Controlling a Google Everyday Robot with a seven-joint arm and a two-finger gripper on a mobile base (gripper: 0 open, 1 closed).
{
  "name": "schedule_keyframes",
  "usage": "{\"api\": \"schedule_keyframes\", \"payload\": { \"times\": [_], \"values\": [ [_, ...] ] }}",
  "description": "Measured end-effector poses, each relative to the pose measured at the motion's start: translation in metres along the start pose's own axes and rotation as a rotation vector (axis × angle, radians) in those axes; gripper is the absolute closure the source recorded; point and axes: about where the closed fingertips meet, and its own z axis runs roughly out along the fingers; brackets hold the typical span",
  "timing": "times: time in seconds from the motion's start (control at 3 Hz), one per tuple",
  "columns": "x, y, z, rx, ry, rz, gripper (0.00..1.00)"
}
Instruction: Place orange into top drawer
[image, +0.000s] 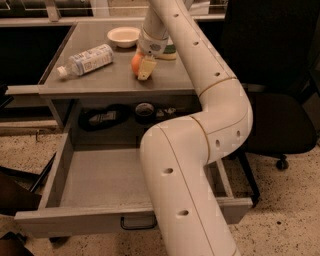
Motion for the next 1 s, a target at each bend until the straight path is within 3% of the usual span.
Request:
{"api": "schedule_keyframes", "payload": {
  "times": [0.33,0.67,1.0],
  "values": [
    [-0.003,-0.009,-0.001,0.032,-0.008,-0.001,0.88],
    [-0.004,-0.008,-0.002,0.032,-0.008,-0.001,1.00],
    [0.000,-0.020,-0.045,0.125,-0.008,0.026,1.00]
  ]
}}
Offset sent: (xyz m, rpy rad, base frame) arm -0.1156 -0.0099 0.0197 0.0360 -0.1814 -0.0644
